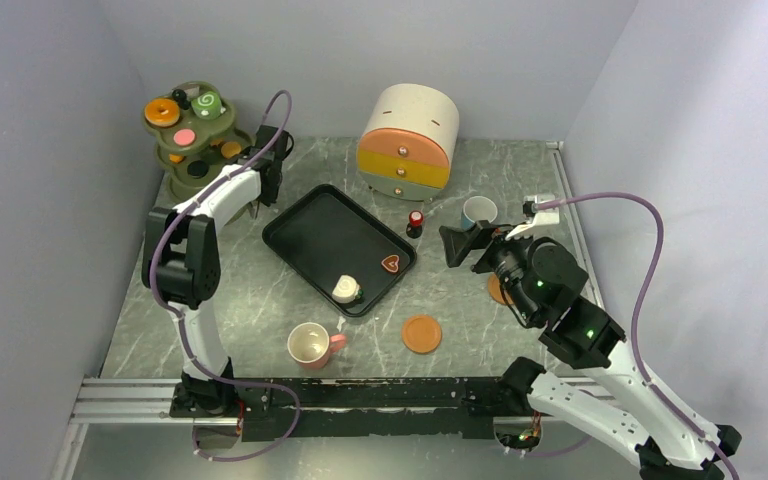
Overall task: Serve the afternoon tea
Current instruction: Place the desert on the desert table.
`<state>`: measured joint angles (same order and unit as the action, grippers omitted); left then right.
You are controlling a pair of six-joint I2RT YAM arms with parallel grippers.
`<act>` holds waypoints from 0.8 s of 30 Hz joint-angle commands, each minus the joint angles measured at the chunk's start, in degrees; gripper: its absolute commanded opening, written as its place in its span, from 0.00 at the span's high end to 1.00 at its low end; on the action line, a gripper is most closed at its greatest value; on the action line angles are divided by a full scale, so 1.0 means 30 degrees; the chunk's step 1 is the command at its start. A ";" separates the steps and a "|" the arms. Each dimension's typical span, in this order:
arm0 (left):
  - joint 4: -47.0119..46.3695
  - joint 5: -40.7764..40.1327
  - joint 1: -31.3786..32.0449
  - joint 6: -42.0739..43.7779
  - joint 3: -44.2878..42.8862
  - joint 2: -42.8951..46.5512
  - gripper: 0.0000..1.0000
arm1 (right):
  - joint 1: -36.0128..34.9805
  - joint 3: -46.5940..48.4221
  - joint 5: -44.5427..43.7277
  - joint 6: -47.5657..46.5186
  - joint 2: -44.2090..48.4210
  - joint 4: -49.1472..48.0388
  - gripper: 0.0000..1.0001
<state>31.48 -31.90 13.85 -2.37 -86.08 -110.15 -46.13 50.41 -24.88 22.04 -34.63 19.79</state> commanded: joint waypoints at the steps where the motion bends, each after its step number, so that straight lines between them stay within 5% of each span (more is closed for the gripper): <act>1: -0.0740 0.0123 -0.0151 0.0360 -0.0602 -0.0095 0.45 | 0.0103 -0.0017 -0.0068 -0.0066 -0.0038 -0.0348 0.05; 24: -0.0066 -0.0225 -0.0133 0.0314 -0.0665 0.0727 0.41 | 0.0106 0.0058 0.0078 -0.0038 -0.0139 -0.0240 0.05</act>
<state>31.53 -31.11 13.82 -1.45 -86.46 -110.41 -46.13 50.41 -24.82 22.04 -35.70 19.77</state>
